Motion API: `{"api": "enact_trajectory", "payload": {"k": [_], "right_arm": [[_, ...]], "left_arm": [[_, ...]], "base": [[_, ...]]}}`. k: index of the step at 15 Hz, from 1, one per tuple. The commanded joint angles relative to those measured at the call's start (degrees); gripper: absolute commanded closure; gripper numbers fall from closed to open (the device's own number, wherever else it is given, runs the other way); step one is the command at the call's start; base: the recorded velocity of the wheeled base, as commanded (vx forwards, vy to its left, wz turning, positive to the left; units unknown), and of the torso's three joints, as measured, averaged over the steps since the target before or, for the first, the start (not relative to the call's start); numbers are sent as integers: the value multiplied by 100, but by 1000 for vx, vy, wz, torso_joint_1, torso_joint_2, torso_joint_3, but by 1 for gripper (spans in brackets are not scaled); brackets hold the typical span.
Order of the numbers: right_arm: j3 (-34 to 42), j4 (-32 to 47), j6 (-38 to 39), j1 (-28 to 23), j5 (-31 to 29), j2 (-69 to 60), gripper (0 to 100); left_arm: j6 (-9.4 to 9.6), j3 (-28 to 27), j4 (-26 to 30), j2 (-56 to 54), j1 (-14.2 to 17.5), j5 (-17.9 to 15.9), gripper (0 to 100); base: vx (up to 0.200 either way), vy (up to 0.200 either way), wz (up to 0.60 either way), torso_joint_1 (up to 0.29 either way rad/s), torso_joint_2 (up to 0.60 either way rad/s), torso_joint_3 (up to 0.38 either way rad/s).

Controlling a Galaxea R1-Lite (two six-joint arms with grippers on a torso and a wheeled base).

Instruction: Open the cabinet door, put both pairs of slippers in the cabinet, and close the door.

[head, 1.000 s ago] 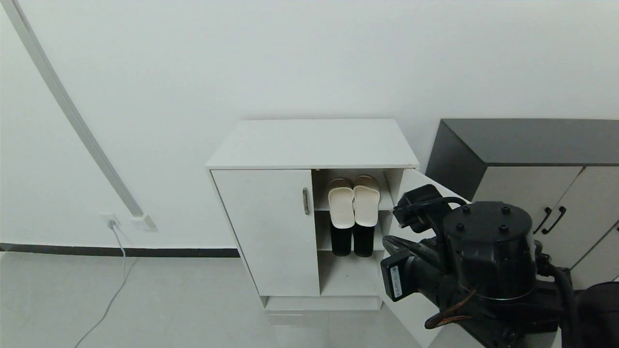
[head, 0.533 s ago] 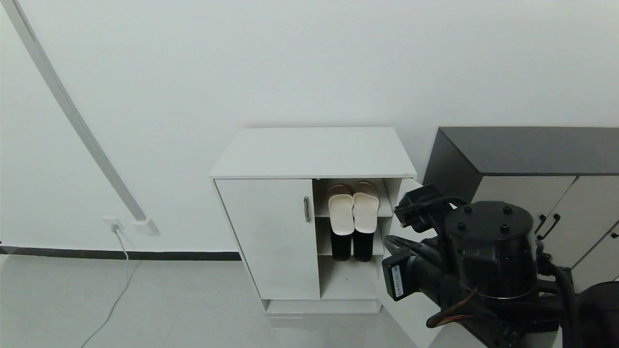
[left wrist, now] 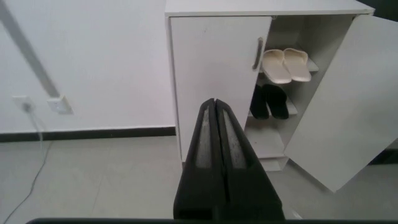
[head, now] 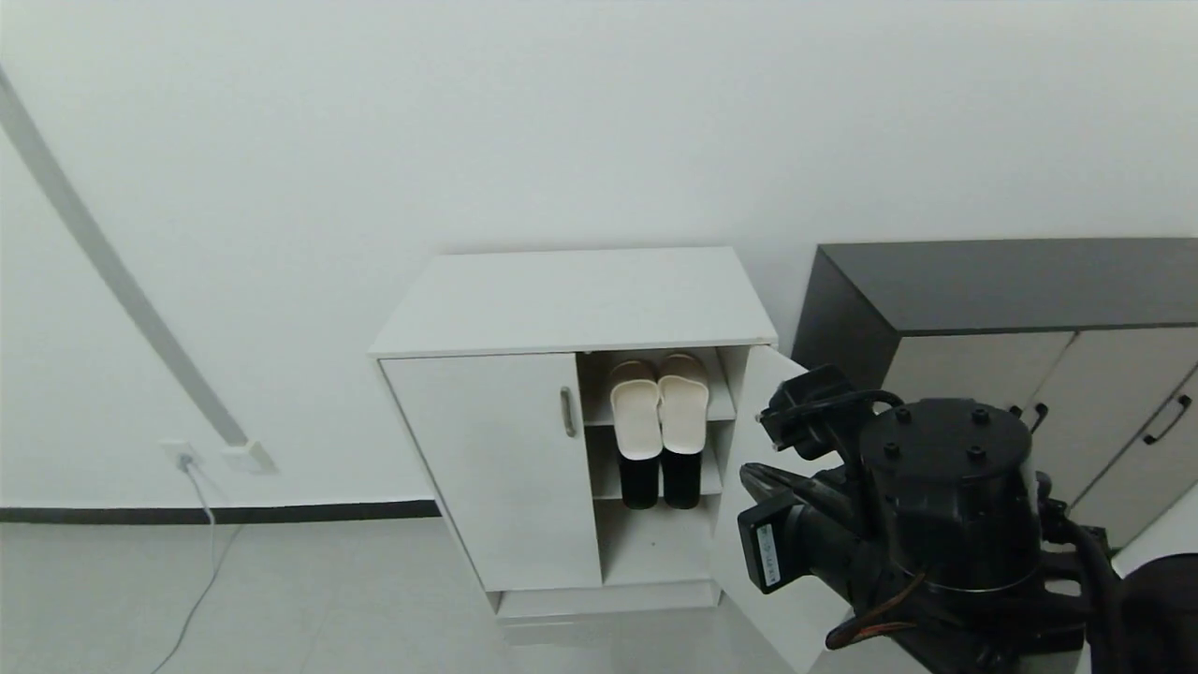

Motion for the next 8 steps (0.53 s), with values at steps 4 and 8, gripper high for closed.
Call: {"api": "enact_trajectory", "payload": {"k": [4, 8], "right_arm": [[7, -2, -1, -24, -3, -1, 100], [-2, -11, -1, -50, -3, -1, 100]], "left_arm": [[8, -1, -2, 7, 7, 1, 100], [-1, -1, -2, 7, 7, 1, 100]], "base": [[0, 0, -600, 10, 4, 0], [0, 0, 0, 0, 0, 0]]}}
